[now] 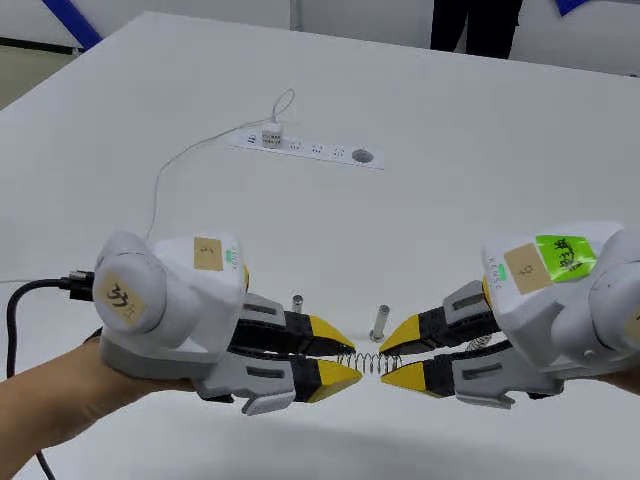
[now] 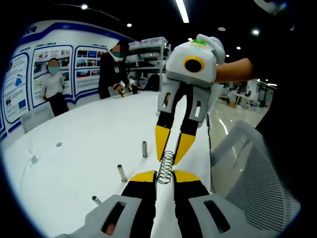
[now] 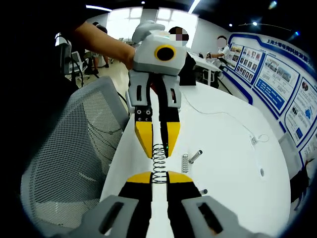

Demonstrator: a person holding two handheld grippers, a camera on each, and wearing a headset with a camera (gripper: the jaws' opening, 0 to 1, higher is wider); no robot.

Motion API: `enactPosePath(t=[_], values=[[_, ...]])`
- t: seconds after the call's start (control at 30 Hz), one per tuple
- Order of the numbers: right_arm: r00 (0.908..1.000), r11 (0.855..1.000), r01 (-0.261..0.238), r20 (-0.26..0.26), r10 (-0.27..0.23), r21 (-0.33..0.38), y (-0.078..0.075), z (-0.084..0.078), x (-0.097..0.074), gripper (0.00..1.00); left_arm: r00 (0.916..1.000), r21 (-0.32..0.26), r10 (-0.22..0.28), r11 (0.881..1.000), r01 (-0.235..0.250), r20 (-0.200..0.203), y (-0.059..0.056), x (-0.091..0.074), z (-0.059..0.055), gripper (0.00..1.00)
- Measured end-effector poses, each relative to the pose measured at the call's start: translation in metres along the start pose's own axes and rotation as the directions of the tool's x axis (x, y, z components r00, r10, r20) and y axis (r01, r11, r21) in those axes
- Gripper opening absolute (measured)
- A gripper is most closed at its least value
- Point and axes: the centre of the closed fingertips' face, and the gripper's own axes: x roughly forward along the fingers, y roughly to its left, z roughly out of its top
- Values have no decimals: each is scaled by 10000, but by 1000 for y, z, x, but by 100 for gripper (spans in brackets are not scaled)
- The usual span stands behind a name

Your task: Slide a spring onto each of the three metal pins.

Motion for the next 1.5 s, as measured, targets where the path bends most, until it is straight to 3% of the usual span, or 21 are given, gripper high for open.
enactPosePath(t=[0.27,0.7,1.03,1.3,1.4,1.5], values=[[10000,9996,-22,-82,20,-279,0,-2,2,11,9997,567,-67,9984,80,-242,-1,1,-4,10],[9995,9998,97,309,-101,147,-5,3,-1,12,9998,575,-190,9982,196,-97,-1,-1,2,10],[9999,9994,-58,124,54,329,-5,-5,0,13,9996,849,-238,9961,249,-146,-2,-3,5,10],[9984,9969,-339,481,305,715,-2,0,-5,11,9993,1067,-243,9939,273,-293,-3,-3,5,10],[9927,9939,-568,1114,461,945,0,13,-10,10,9980,1339,-210,9906,289,-597,-4,-1,1,10],[9937,9955,-463,1057,375,827,-1,14,-12,10,9982,1375,-184,9902,261,-570,-3,-1,3,10]])
